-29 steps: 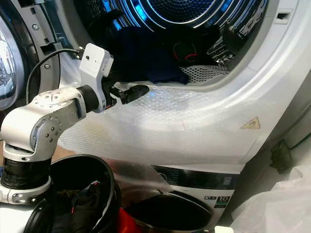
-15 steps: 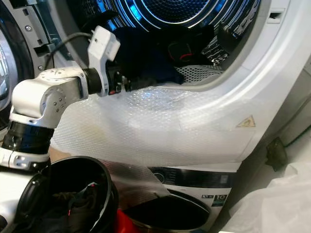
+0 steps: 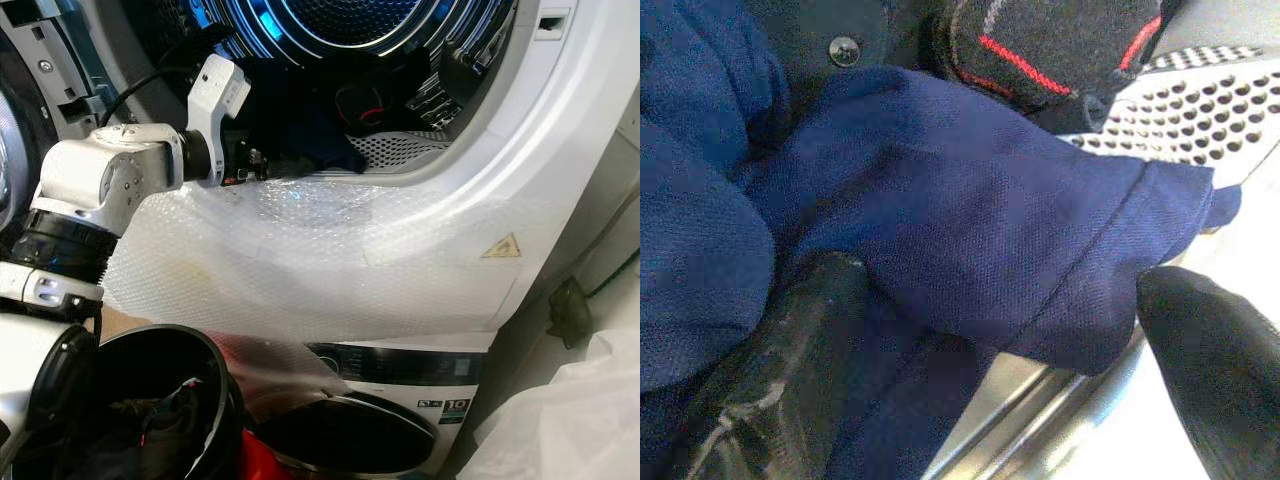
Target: Clothes washing
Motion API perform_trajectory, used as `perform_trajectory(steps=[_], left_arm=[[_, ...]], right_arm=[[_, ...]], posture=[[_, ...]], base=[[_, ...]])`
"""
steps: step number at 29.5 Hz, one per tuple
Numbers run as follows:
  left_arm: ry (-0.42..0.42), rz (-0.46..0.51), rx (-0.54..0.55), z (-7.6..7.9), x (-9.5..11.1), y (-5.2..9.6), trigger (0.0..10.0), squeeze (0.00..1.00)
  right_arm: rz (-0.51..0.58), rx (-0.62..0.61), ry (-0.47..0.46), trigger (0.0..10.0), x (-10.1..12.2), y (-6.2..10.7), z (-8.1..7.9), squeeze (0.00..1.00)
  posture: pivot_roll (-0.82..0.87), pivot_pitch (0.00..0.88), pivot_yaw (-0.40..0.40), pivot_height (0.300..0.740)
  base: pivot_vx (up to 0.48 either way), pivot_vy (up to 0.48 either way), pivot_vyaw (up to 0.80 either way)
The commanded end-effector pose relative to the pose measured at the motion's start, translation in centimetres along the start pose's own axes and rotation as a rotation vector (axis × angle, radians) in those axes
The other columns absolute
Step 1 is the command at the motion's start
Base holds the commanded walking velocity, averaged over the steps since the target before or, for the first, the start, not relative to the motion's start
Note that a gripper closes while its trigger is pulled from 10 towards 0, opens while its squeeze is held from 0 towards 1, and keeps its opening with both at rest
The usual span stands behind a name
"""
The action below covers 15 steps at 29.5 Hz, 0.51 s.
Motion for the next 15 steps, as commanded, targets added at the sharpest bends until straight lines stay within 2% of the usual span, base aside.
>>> perform_trajectory(steps=[1, 3, 4, 5, 7, 10, 13, 15], left_arm=[[0.045, 0.002, -0.041, 0.1, -0.3, -0.5, 10.0, 0.00], [0.090, 0.029, -0.081, 0.4, -0.2, -0.8, 10.0, 0.00], [0.158, 0.057, -0.124, 0.5, -0.2, -1.2, 10.0, 0.00], [0.184, 0.074, -0.128, 0.4, -0.2, -1.3, 10.0, 0.00], [0.175, 0.067, -0.097, -0.1, -0.6, -1.6, 10.0, 0.00], [0.204, 0.152, -0.060, -0.8, -0.1, -2.1, 10.0, 0.00], [0.173, 0.195, -0.061, -0.9, 0.4, -2.2, 10.0, 0.00], [0.113, 0.226, -0.072, -0.7, 1.1, -2.4, 10.0, 0.00]], right_arm=[[0.010, -0.008, -0.009, 10.0, 0.2, 0.0, 0.3, 0.00], [0.011, -0.013, -0.007, 10.0, 0.2, 0.0, 0.5, 0.00], [0.014, -0.019, -0.007, 10.0, 0.1, 0.0, 0.8, 0.00], [0.016, -0.022, -0.006, 10.0, 0.1, 0.0, 0.9, 0.00], [0.020, -0.028, -0.008, 10.0, 0.1, 0.1, 1.1, 0.00], [0.028, -0.038, -0.010, 10.0, 0.0, 0.2, 1.4, 0.00], [0.027, -0.045, -0.014, 10.0, -0.3, 0.3, 1.5, 0.00], [0.025, -0.049, -0.019, 10.0, -0.6, 0.5, 1.5, 0.00]], posture=[[-0.14, 0.000, 0.131, 0.740], [-0.14, 0.000, 0.130, 0.740], [-0.15, 0.000, 0.129, 0.740], [-0.16, 0.000, 0.129, 0.740], [-0.17, 0.000, 0.128, 0.740], [-0.19, 0.000, 0.131, 0.740], [-0.20, 0.000, 0.131, 0.740], [-0.22, 0.000, 0.137, 0.740]], base=[[0.000, 0.000, 0.00], [0.000, 0.000, 0.00], [0.000, 0.000, 0.00], [0.000, 0.000, 0.00], [0.000, 0.000, 0.00], [0.000, 0.000, 0.00], [0.000, 0.000, 0.00], [0.000, 0.000, 0.00]])
Point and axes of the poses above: a point about 5 cm out from each wrist's last joint towards the gripper, its own y axis pointing back from the gripper into the wrist, its own x axis along the axis of the wrist's last joint, z = x × y, the point moved 4 cm from there along -y, pointing out of the wrist towards the gripper, and after that the axes turned 6 degrees about y, right-handed, at the moved point
